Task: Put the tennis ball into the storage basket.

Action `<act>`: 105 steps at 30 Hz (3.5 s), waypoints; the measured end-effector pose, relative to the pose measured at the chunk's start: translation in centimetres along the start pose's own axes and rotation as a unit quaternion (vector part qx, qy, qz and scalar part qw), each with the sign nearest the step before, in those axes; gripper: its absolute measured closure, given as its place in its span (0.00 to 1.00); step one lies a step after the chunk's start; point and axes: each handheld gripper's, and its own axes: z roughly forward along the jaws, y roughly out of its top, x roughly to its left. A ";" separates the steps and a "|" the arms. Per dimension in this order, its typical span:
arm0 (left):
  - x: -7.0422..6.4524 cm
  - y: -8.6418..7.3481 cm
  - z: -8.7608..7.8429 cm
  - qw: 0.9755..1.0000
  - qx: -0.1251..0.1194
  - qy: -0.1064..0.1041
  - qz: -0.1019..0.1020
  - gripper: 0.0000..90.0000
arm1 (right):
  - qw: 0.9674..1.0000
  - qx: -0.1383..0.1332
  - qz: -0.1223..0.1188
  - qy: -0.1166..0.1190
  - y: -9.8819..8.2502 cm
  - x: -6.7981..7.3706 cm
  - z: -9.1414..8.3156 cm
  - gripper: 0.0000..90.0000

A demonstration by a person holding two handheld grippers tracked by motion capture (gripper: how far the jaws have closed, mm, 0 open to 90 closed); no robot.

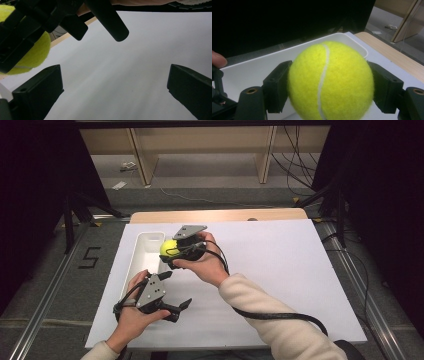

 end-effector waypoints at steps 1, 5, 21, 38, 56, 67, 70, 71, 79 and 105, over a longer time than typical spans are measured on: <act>0.0 0.0 0.0 1.000 0.001 0.000 0.001 0.00 | 1.000 0.000 0.001 0.000 0.0 0.0 0.0 0.30; 0.0 0.0 0.0 1.000 0.001 0.001 -0.001 0.00 | 1.000 0.000 0.001 0.001 0.1 0.1 0.1 0.30; 0.0 0.0 0.0 1.000 0.002 -0.001 0.002 0.00 | 1.000 0.006 0.000 0.003 0.6 0.0 0.8 0.30; 0.0 0.0 0.1 1.000 0.003 -0.001 0.004 0.00 | 1.000 0.006 0.000 0.008 1.1 0.0 1.6 0.30; -0.1 0.0 0.1 1.000 0.004 -0.002 0.005 0.00 | 1.000 0.008 -0.002 0.014 1.8 0.3 2.3 0.30; -0.1 0.0 0.1 1.000 0.004 -0.003 0.006 0.00 | 1.000 0.010 -0.005 0.017 2.0 0.5 2.8 0.30; -0.1 0.0 0.1 1.000 0.004 -0.003 0.006 0.00 | 1.000 0.013 -0.005 0.019 2.0 0.6 2.9 0.30; -0.1 0.0 0.1 1.000 0.004 -0.003 0.006 0.00 | 1.000 0.013 -0.006 0.020 2.0 0.6 2.9 0.30; -0.1 0.0 0.1 1.000 0.002 -0.002 0.002 0.00 | 1.000 0.013 -0.004 0.019 2.1 0.6 3.2 0.30; 0.1 0.0 0.0 1.000 0.003 -0.001 0.002 0.00 | 1.000 0.018 -0.008 0.023 3.0 0.7 3.9 0.30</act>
